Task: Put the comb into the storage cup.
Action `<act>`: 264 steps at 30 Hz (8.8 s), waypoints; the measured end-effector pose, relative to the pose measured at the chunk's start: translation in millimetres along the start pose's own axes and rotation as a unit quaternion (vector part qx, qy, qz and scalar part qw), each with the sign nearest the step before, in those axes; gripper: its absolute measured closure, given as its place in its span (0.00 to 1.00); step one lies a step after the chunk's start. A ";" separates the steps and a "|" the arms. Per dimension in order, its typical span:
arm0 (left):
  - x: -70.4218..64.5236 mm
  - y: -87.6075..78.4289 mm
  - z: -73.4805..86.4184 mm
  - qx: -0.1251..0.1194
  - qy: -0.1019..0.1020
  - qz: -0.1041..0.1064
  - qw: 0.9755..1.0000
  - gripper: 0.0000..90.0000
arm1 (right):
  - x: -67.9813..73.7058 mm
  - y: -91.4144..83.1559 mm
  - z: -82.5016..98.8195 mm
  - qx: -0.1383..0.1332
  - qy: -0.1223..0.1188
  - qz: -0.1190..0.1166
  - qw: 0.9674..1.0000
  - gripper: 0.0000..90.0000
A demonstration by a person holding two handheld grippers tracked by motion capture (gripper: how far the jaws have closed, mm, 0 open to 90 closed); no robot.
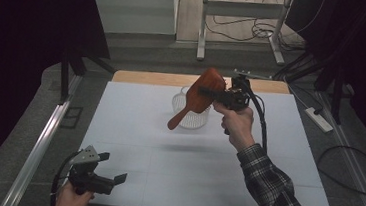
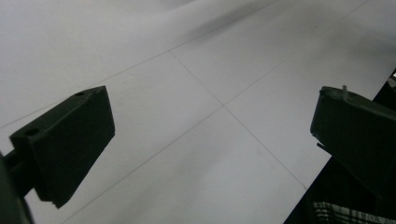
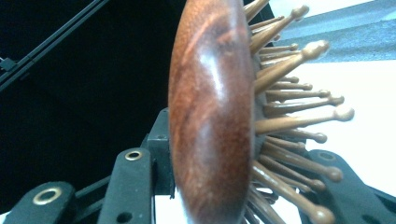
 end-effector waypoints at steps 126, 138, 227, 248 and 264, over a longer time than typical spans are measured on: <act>5.9 -21.0 19.2 0.012 -0.023 -0.019 0.999 0.02 | -84.5 47.7 22.3 -0.018 -0.002 0.142 0.990 0.54; 6.2 -20.7 19.3 0.014 -0.024 -0.019 0.999 0.02 | -95.0 44.4 29.3 -0.018 0.010 0.155 0.988 0.48; 7.3 -20.9 19.2 0.013 -0.029 -0.019 0.999 0.02 | -82.8 10.9 55.7 0.101 -0.135 0.131 0.977 0.03; 6.6 -21.0 19.2 0.013 -0.029 -0.017 0.999 0.01 | -75.2 -0.2 70.3 0.113 -0.155 0.125 0.973 0.01; 6.6 -21.5 18.7 0.010 -0.026 -0.022 0.999 0.02 | -67.2 -13.1 70.7 0.106 -0.166 0.120 0.973 0.00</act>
Point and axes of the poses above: each handheld gripper's, and its own axes: y roughly forward along the jaws, z roughly out of its underside, x roughly to its left, the point moved 10 cm from there along y, roughly forward along the jaws, and after that the axes turned 2 degrees about -y, right-handed, at the moved point
